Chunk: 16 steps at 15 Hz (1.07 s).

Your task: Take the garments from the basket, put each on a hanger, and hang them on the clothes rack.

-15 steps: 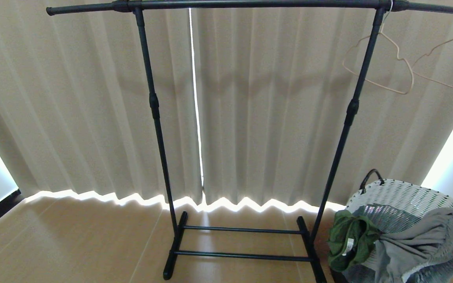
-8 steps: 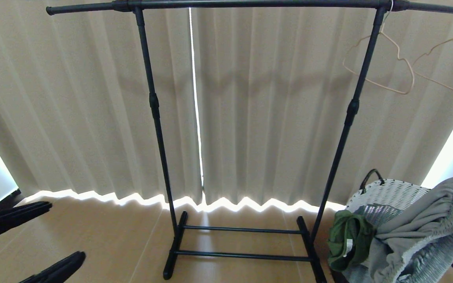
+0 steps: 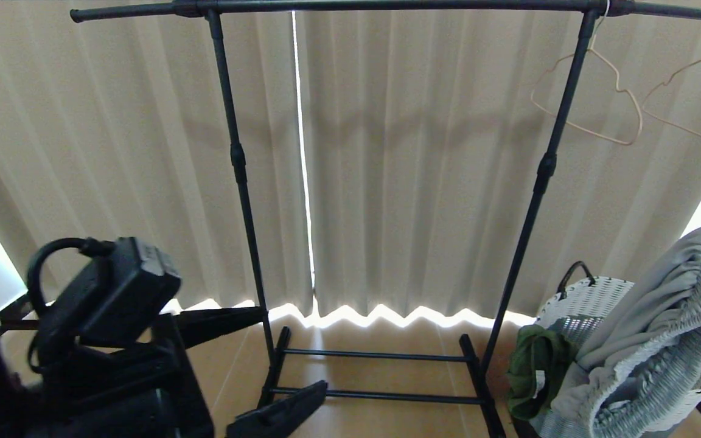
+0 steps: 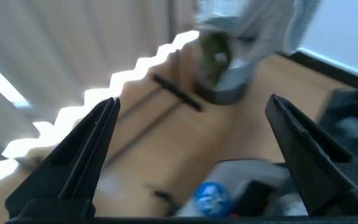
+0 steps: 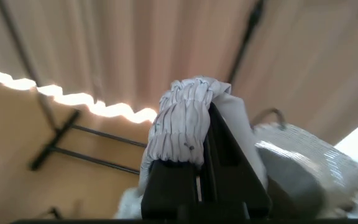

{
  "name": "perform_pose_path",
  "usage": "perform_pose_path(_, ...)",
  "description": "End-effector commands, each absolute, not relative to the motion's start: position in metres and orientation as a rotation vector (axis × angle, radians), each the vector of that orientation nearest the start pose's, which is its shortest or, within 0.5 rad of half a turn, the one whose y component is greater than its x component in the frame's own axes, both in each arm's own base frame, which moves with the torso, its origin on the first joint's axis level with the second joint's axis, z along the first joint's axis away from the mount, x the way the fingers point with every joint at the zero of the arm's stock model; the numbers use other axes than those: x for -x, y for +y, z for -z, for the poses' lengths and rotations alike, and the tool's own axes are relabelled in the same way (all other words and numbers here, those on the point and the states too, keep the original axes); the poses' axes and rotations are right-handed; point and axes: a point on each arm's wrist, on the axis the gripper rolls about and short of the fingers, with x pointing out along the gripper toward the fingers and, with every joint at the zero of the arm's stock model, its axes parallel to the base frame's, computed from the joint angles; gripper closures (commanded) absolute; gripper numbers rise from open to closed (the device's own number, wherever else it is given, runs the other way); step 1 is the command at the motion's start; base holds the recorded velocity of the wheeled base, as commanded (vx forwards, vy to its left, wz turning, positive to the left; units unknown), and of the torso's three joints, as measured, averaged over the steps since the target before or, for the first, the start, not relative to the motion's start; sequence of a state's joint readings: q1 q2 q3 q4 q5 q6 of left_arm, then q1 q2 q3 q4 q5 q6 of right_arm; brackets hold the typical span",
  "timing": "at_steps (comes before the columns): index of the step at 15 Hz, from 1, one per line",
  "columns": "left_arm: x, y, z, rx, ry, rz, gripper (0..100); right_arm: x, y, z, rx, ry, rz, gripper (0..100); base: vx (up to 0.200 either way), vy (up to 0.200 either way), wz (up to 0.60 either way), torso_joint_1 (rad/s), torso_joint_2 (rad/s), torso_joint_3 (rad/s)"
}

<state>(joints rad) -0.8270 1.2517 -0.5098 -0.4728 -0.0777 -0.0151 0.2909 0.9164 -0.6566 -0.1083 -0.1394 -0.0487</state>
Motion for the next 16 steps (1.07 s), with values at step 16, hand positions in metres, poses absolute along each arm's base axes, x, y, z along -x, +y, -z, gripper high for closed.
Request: perform_pose_path(16, -0.146, -0.404, -0.122, 0.088, 0.41, 0.924, 0, -0.076, 0.036, -0.28, -0.024, 0.005, -0.413, 100, 0.0, 0.0, 0.0, 0.0, 0.0, 0.0)
